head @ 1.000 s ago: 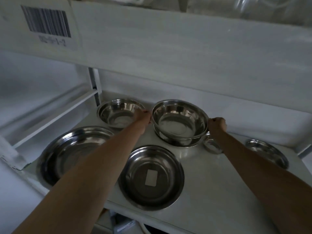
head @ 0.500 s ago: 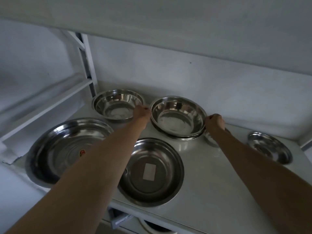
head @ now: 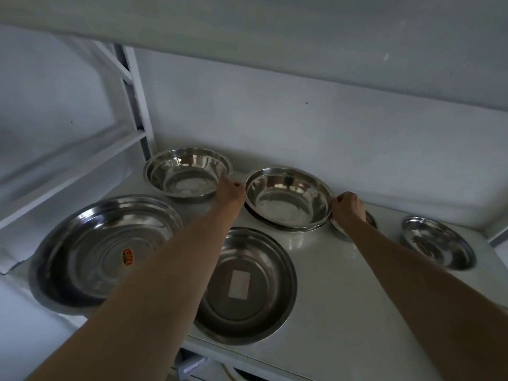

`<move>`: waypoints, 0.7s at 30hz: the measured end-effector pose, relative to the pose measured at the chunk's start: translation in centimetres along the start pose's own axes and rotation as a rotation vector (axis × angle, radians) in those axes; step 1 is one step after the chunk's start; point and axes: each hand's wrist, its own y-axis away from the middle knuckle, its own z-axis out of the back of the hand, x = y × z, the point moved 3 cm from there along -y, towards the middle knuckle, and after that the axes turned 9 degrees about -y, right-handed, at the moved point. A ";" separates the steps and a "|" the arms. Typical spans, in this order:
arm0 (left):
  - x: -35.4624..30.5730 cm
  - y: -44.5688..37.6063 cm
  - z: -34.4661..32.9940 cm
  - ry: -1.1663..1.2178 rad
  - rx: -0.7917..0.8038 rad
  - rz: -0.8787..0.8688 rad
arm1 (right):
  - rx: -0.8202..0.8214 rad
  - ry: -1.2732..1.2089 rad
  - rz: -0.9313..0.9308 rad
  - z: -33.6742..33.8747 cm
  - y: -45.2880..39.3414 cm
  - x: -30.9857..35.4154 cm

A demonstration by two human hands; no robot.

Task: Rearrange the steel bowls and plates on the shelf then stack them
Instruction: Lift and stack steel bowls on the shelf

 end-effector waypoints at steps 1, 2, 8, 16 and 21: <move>0.1 -0.2 -0.1 -0.013 -0.007 -0.010 | 0.001 0.006 -0.001 0.0 0.0 -0.1; 0.2 -0.2 -0.1 -0.023 -0.005 -0.009 | 0.003 0.013 0.001 -0.1 0.0 -0.1; 0.9 -0.4 -0.4 -0.064 -0.018 0.002 | -0.001 0.050 -0.005 -0.7 -0.1 -0.1; 0.7 0.0 -0.3 -0.101 -0.062 -0.031 | -0.040 0.063 -0.002 -1.3 -0.5 -0.2; 1.1 0.0 -0.6 -0.064 -0.070 -0.035 | -0.052 0.060 0.003 -1.4 -0.6 -0.2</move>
